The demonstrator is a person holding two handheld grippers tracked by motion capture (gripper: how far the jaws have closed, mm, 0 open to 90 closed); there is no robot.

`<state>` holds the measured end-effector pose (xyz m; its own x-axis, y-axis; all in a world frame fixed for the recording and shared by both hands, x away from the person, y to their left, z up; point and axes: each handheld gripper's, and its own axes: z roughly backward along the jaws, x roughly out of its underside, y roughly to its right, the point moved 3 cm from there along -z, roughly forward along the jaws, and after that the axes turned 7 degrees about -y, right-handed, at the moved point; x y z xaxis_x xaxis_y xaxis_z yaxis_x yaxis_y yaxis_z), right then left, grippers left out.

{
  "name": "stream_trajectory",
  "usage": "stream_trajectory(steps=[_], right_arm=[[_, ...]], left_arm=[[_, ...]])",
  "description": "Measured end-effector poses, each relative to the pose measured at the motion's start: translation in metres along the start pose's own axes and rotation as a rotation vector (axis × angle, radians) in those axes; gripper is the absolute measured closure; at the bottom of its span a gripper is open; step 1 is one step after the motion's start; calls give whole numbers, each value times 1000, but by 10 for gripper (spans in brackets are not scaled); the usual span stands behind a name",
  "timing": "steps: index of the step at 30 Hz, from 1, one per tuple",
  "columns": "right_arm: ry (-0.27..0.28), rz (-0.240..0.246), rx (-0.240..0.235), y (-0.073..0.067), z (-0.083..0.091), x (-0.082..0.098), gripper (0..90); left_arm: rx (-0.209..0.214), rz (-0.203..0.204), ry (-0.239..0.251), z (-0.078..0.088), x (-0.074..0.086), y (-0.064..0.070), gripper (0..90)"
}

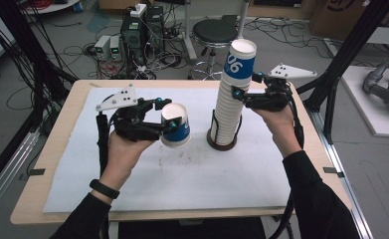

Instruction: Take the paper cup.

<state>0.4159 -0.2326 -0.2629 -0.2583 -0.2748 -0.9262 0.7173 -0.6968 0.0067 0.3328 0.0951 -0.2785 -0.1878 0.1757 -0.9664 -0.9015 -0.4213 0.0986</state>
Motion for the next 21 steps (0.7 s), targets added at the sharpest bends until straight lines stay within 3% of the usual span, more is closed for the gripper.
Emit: stream_trajectory(steps=[8, 21], right_arm=[[0, 0, 2, 0, 0, 0, 158], [1, -2, 6, -1, 0, 0, 160]], left_arm=[[17, 38, -7, -2, 31, 2, 309], [15, 53, -20, 1, 69, 5, 310]])
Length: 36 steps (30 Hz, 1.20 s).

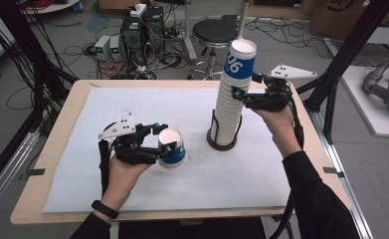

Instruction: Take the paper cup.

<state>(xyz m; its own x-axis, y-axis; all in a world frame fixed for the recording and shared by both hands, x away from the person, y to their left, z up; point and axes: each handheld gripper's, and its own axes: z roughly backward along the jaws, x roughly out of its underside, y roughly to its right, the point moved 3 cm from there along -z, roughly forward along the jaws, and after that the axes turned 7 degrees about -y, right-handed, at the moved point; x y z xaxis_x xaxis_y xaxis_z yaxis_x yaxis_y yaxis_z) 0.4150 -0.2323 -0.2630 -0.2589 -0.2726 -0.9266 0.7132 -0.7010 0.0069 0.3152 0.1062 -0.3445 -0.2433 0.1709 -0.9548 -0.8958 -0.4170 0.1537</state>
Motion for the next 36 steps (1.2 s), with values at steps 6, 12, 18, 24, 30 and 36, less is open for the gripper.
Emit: stream_trajectory(steps=[6, 12, 18, 24, 30, 36], right_arm=[[1, 4, -1, 0, 0, 0, 160], [-2, 2, -1, 0, 0, 0, 160], [-2, 3, -1, 0, 1, 0, 161], [-1, 6, 2, 0, 1, 0, 161], [8, 3, 2, -1, 3, -1, 159], [17, 6, 1, -4, 10, 0, 158]], left_arm=[[11, 6, -10, -3, 11, -1, 309], [17, 0, -7, -4, 14, -2, 309], [13, 13, -10, -4, 20, -4, 309], [14, 14, 0, -3, 19, -6, 309], [27, 12, -1, -7, 17, -7, 309], [35, 8, -5, -9, 16, -7, 309]])
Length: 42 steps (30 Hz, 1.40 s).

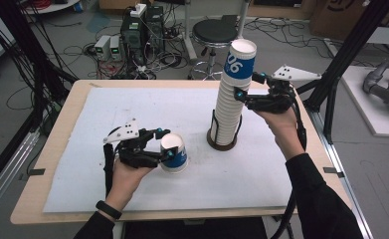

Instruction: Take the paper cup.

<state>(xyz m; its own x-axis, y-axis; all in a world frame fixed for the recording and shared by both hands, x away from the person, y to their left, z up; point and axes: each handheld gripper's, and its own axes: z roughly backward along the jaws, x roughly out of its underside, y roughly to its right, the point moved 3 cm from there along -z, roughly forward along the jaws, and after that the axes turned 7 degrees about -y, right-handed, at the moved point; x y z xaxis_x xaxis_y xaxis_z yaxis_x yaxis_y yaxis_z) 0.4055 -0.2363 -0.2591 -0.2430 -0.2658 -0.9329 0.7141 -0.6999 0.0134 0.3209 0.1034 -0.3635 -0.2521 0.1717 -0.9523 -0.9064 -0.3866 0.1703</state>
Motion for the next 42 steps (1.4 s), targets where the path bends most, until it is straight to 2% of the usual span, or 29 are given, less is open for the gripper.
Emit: stream_trajectory(steps=[6, 12, 13, 18, 28, 33, 40, 42], right_arm=[[2, 7, 12, -3, 13, 7, 158], [13, 1, 3, -7, 23, 26, 158], [7, 4, -3, -9, 25, 34, 158], [7, 4, -14, -14, 27, 49, 158], [19, 3, -42, -32, 33, 89, 158], [4, -3, -57, -38, 32, 109, 159], [-7, -7, -55, -44, 31, 128, 159], [-8, -3, -52, -47, 31, 133, 159]], left_arm=[[3, -3, 1, -2, 0, 0, 309], [-1, 0, 2, 0, 0, -1, 309], [0, 0, 2, 0, 0, -1, 309], [-2, 4, 4, 1, 1, -2, 309], [-4, 4, 3, 1, 1, -2, 309], [1, 3, 1, 1, 1, -2, 309], [-4, -1, -1, -1, 2, -2, 309], [-11, -16, -8, 0, 2, -2, 309]])
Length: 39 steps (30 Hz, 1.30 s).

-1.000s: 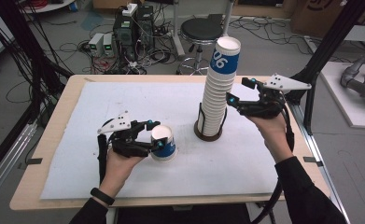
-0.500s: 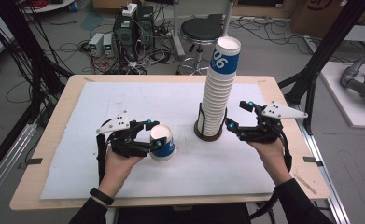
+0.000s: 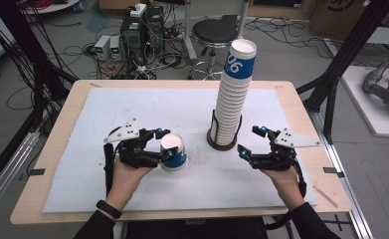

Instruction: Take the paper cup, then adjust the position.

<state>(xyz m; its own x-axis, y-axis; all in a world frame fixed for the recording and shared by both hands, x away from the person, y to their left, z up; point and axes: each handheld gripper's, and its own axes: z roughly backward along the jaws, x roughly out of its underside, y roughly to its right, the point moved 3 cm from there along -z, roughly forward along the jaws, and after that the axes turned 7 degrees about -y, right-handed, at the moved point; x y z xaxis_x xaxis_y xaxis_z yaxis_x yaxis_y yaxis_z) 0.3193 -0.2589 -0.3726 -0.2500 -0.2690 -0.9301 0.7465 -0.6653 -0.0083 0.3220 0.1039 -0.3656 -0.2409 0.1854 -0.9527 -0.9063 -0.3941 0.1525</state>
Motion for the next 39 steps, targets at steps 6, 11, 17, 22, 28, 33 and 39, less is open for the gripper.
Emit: stream_trajectory(steps=[6, 11, 17, 22, 28, 33, 39], right_arm=[[-16, -7, -1, -1, -3, 8, 159], [-13, -6, -16, -1, -2, 8, 159], [-6, 22, -77, -3, -1, 7, 159], [-19, 52, -132, -8, -6, 7, 158], [-45, 87, -221, -18, -13, 8, 158], [-69, 95, -267, -23, -20, 9, 158], [-93, 113, -313, -33, -27, 10, 158]], left_arm=[[6, -1, -10, -2, 2, 1, 309], [13, -4, -14, -4, 2, 2, 309], [21, -4, -12, -4, 2, 5, 309], [25, -1, -6, -3, 1, 7, 309], [38, 3, -1, -4, 1, 12, 309], [45, -5, -6, -8, 0, 18, 309], [55, -16, 0, -14, -1, 24, 309]])
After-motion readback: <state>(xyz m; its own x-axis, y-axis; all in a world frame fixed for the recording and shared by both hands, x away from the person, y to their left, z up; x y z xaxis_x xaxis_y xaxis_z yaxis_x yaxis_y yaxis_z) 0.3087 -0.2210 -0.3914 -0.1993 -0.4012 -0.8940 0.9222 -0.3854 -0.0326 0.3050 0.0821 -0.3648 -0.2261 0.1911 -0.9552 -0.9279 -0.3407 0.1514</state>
